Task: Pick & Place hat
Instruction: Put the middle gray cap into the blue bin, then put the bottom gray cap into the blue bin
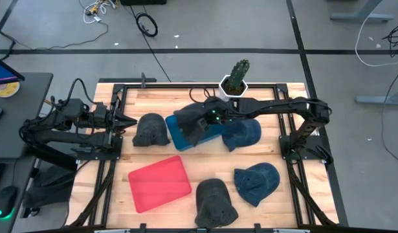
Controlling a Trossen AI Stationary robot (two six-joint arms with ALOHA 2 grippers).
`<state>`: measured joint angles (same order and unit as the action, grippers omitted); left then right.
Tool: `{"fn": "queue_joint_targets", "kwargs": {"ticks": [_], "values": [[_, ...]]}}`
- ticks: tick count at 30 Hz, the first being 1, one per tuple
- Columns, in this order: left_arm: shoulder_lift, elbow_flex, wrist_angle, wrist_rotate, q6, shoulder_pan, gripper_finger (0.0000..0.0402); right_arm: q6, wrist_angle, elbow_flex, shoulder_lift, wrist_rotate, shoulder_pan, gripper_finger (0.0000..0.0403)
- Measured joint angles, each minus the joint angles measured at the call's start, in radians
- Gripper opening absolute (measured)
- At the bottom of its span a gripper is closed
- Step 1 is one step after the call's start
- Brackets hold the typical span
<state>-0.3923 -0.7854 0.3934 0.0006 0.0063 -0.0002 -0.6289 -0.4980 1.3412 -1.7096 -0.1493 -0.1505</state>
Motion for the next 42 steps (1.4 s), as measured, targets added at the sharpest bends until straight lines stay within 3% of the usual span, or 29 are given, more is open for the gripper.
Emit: {"fn": "queue_joint_targets", "kwargs": {"ticks": [12,33,37,42], "values": [[0.000,0.000,0.000,0.000,0.000,0.000,0.0030,0.005,0.005,0.002,-0.123,0.004,-0.037,0.0009],[0.000,0.000,0.000,0.000,0.000,0.000,0.0030,0.092,0.050,0.002,-0.123,0.085,-0.107,0.0085],[0.000,0.000,0.000,0.000,0.000,0.000,0.0030,0.132,0.082,0.002,-0.108,0.176,-0.108,0.0109],[0.000,0.000,0.000,0.000,0.000,0.000,0.0030,0.141,0.096,0.002,-0.080,0.389,-0.099,0.0136]]}}
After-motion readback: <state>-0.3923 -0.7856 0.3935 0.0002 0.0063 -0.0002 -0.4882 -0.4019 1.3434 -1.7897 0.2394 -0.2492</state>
